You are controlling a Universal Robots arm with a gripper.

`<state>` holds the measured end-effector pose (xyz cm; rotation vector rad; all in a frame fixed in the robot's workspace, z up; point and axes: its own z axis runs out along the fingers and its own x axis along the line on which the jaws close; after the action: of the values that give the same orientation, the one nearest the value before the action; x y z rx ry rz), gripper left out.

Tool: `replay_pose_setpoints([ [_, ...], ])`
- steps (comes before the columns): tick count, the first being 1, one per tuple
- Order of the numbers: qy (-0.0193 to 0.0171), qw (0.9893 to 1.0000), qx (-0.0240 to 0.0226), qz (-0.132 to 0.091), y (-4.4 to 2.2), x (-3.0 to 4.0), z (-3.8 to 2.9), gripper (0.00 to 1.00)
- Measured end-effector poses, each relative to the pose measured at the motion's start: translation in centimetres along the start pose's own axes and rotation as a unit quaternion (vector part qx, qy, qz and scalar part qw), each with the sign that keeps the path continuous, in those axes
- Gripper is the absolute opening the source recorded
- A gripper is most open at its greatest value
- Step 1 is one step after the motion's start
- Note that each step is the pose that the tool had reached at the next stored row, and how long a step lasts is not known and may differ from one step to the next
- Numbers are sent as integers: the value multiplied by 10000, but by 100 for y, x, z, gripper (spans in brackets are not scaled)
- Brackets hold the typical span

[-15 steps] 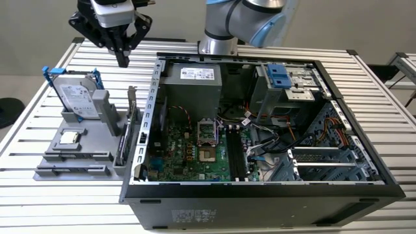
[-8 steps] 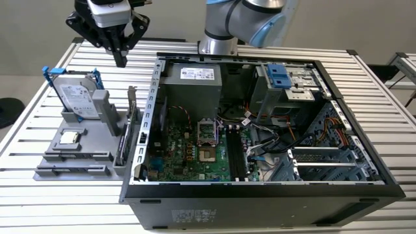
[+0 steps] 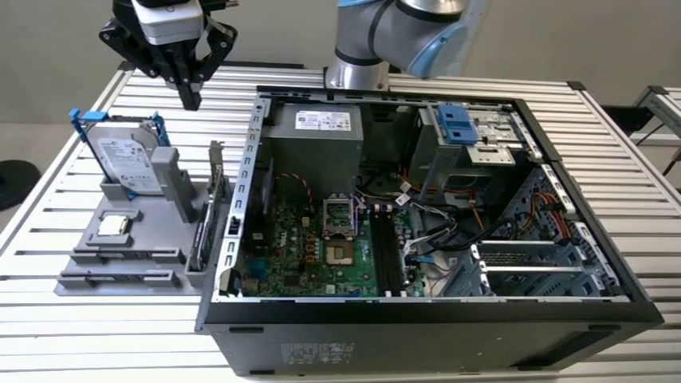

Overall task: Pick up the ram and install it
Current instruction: 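Reach for the ram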

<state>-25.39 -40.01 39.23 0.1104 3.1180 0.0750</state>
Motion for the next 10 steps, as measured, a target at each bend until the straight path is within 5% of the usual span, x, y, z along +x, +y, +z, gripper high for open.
replay_pose_setpoints([
  [10,0,10000,0,0,-8,98,-1,0],
])
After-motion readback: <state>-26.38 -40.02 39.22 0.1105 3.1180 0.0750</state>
